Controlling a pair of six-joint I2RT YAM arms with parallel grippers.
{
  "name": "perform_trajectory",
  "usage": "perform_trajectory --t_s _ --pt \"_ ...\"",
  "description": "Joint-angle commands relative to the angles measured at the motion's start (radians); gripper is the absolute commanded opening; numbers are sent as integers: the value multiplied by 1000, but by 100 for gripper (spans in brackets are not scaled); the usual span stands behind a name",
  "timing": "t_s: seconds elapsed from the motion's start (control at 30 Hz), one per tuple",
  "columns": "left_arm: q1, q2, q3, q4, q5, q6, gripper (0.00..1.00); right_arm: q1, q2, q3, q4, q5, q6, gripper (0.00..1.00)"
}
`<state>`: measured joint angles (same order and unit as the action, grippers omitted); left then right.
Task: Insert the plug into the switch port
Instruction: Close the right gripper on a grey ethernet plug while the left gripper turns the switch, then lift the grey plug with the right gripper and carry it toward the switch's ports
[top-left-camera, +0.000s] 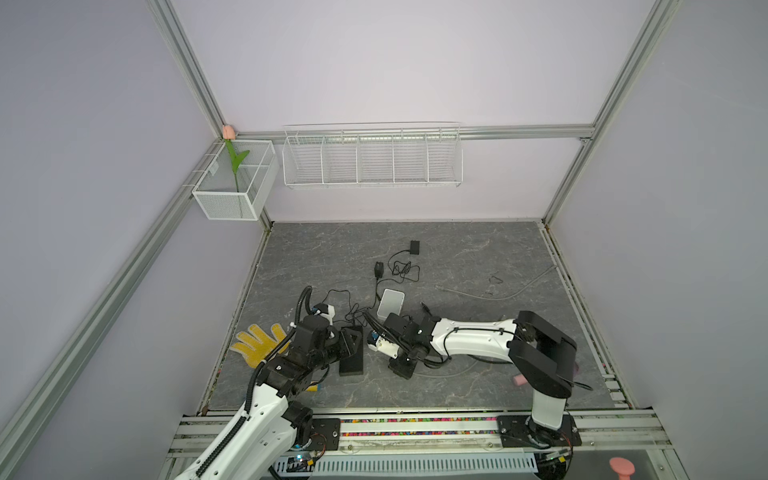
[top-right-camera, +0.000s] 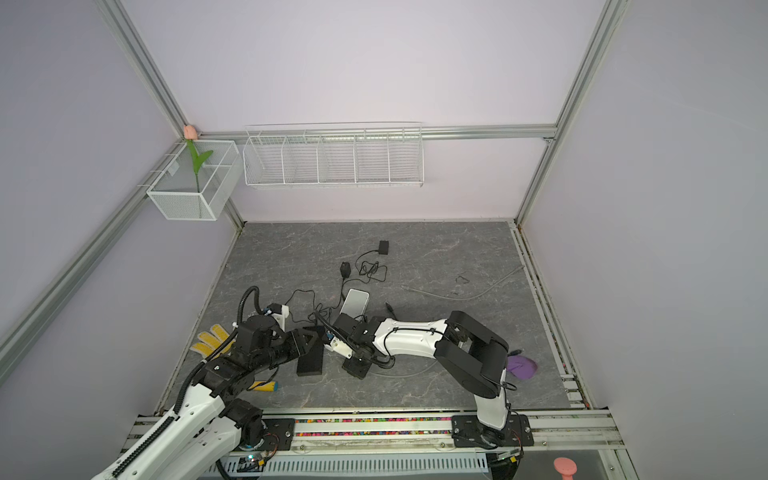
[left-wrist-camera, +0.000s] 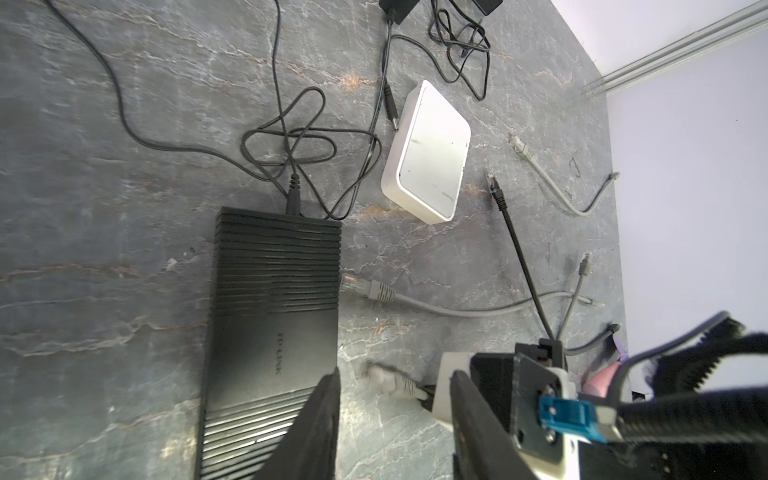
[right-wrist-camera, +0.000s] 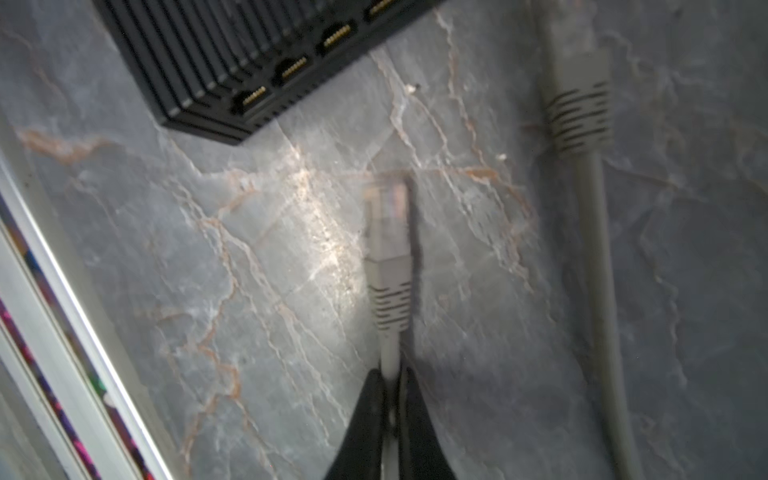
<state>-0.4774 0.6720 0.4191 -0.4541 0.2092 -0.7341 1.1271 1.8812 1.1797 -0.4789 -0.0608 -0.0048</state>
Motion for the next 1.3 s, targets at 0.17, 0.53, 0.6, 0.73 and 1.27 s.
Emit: perform_trajectory --t_s 0.17,0.53,0.6,0.73,1.27 --pt "5 76 -7 160 100 -59 38 29 -187 -86 13 284 4 7" --pt "-97 279 -21 506 195 -183 38 105 -271 -153 83 543 -33 6" --pt "-99 303 -29 544 203 -199 37 109 -275 -156 88 554 -30 6" --pt "-102 316 -41 572 201 -217 36 112 -295 -172 109 573 -26 7" --pt "-115 314 -66 614 203 -257 33 118 -395 -217 198 552 -43 6"
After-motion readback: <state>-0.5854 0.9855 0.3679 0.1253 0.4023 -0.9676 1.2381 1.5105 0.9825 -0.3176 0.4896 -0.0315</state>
